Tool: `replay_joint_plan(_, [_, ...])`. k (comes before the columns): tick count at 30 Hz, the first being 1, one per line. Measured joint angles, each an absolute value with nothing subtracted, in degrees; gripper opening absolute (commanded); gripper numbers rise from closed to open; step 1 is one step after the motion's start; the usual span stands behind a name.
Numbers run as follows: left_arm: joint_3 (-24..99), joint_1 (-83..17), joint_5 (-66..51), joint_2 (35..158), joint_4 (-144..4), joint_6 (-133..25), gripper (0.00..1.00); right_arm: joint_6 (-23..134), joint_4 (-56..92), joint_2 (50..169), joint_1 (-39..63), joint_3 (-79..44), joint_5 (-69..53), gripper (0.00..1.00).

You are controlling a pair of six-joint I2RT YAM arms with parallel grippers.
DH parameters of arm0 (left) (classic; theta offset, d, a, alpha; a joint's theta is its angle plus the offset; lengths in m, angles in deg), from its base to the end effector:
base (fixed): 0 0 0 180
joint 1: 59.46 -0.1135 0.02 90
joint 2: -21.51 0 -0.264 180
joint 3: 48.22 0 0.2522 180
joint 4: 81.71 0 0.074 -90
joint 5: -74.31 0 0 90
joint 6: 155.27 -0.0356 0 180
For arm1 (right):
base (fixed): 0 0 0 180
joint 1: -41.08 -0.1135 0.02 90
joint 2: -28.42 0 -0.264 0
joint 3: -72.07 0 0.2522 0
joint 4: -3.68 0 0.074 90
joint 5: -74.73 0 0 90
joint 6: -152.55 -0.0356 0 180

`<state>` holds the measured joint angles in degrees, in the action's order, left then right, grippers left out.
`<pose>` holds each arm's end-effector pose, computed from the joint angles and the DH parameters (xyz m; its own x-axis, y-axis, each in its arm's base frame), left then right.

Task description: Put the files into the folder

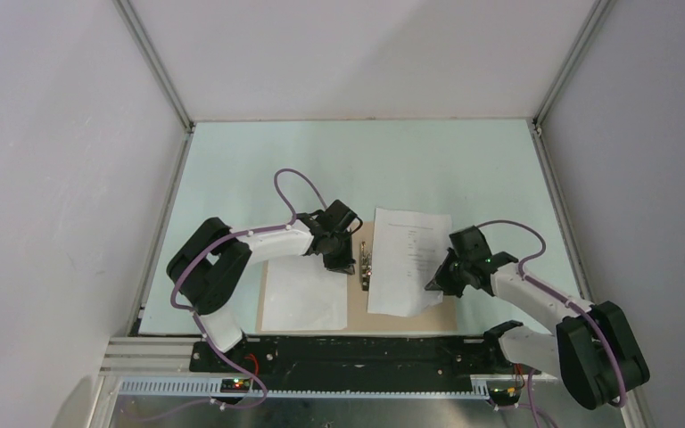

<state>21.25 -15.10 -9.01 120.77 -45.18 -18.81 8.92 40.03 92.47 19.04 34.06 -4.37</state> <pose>0.2297 -0.2304 0.1486 -0.9786 -0.0500 -0.1994 0.0267 0.9308 -0.3645 0.1658 0.0744 0.1436 -0.8492 0.5092 -0.1399 0.3947 0.7880 0.4725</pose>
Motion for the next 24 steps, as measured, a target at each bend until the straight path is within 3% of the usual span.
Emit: replay_joint_plan(24, [21.25, -15.10, -9.01, 120.77, -45.18, -18.83, 0.11, 14.87, 50.59, 98.72, 2.17, 23.89, -21.64, 0.00])
